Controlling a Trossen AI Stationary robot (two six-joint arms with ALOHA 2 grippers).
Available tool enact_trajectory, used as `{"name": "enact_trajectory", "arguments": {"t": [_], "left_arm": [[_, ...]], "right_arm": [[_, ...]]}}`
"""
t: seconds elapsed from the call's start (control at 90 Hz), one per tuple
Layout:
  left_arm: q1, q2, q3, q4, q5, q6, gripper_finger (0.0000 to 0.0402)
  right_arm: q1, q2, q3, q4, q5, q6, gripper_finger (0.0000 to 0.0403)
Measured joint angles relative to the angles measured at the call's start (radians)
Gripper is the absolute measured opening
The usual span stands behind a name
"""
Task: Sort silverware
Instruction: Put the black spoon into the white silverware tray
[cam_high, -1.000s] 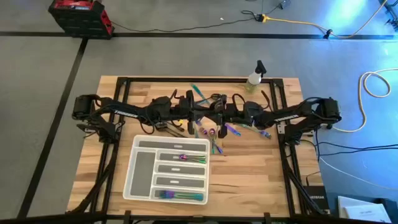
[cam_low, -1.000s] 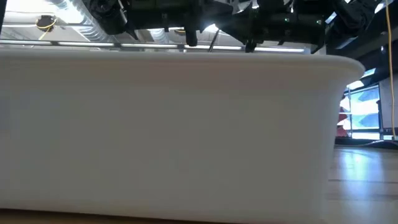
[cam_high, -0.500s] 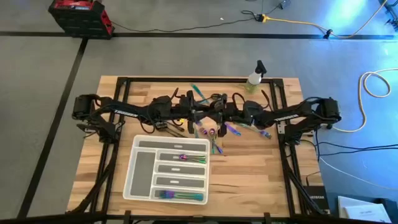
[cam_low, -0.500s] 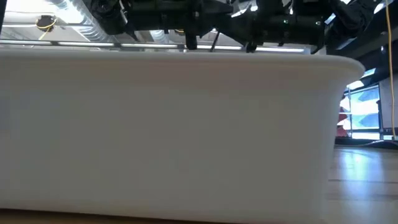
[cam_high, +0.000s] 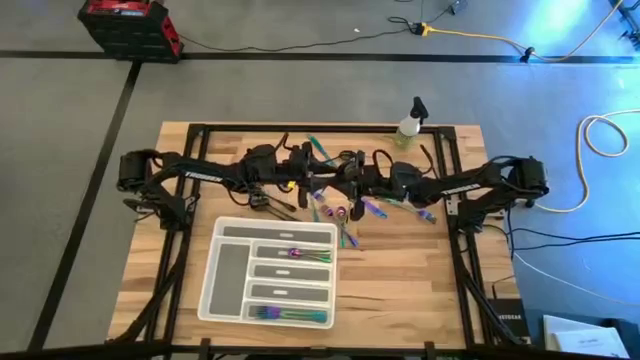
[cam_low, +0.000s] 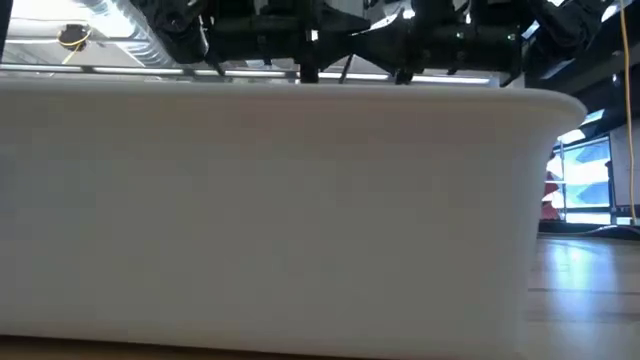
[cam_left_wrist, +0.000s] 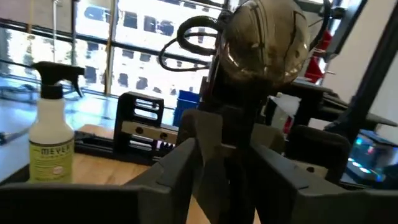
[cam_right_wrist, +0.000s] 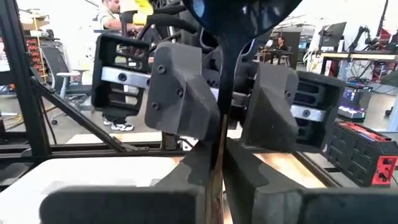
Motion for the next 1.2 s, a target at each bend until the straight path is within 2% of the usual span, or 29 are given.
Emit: {"name": "enact_trajectory", "arguments": {"t": [0.522, 0.689, 0.867, 1.044, 1.2], "left_arm": [[0.0, -0.052, 0.0, -0.018, 0.086, 0.077, 0.0121], [-0.001, -0.078, 0.0, -0.122, 0.11, 0.102, 0.0121], [-0.001, -0.116, -0.001, -0.231, 0.114, 0.117, 0.0121], [-0.001, -0.19, -0.001, -0.371, 0.073, 0.153, 0.0121], [-0.02, -0.295, -0.001, -0.583, 0.004, 0.201, 0.0121]], "right_arm": [[0.001, -0.008, 0.0, -0.029, -0.008, 0.0, 0.0012], [0.001, -0.042, 0.0, -0.033, -0.009, -0.006, 0.0012], [0.001, -0.072, 0.001, -0.127, -0.021, 0.004, 0.0012], [0.017, -0.074, 0.001, -0.162, -0.027, 0.032, 0.0012], [0.06, -0.074, 0.001, -0.157, -0.028, 0.035, 0.0012]]}}
